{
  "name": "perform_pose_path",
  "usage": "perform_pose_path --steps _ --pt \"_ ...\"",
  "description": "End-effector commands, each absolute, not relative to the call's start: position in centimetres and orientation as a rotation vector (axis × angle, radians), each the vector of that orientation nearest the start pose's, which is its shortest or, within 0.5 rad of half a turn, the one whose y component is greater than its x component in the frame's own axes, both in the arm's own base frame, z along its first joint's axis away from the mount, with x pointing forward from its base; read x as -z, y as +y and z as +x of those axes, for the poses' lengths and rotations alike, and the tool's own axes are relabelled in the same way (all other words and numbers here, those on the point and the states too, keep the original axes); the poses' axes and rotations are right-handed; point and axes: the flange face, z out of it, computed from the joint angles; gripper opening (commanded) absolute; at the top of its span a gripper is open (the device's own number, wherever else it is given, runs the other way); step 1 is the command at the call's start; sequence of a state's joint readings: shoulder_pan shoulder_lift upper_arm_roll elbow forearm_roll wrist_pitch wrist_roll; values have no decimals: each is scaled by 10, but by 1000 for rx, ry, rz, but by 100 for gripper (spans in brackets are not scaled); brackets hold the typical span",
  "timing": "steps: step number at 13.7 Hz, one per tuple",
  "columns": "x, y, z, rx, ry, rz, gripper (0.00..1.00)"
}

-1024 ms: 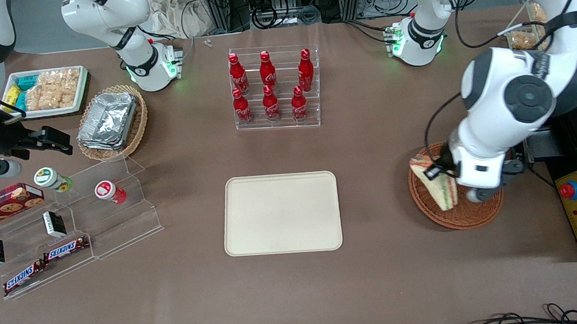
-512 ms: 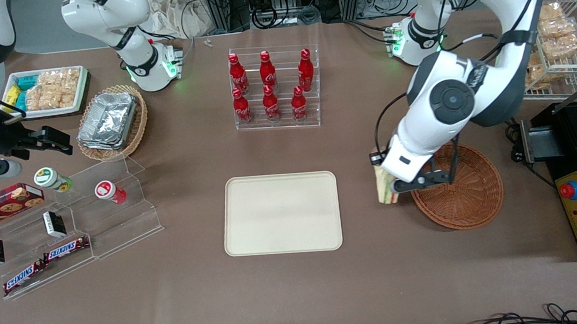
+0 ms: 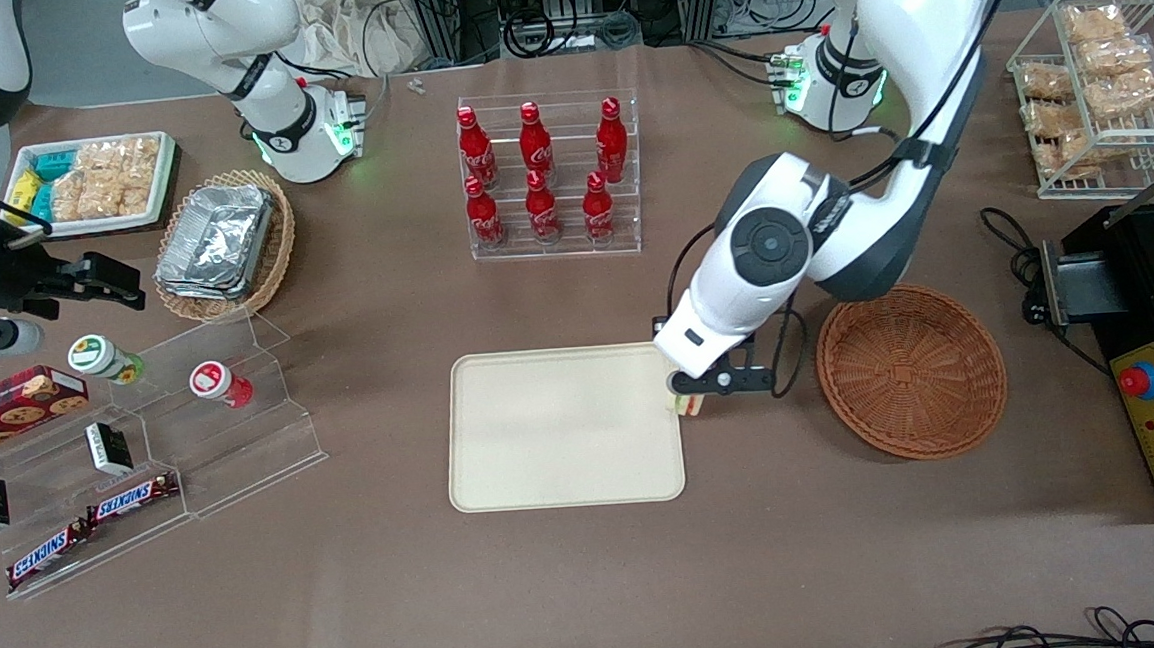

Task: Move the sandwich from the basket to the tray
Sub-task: 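Carry the sandwich with the left gripper over the cream tray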

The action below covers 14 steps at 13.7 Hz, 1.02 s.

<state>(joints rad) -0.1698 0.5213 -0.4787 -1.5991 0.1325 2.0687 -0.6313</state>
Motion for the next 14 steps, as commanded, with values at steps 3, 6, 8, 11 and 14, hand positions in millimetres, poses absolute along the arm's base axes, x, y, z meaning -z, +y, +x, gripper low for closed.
perform_pose_path --steps 3,6,8,11,14 --pt "-310 -396 590 -9 -8 -3244 0" --pt "-284 -397 600 19 -85 -3213 0" --pt "-267 -400 602 62 -119 -3214 0" --pt "-259 -426 586 95 -95 -3205 0" --pt "-259 -429 586 105 -99 -3214 0"
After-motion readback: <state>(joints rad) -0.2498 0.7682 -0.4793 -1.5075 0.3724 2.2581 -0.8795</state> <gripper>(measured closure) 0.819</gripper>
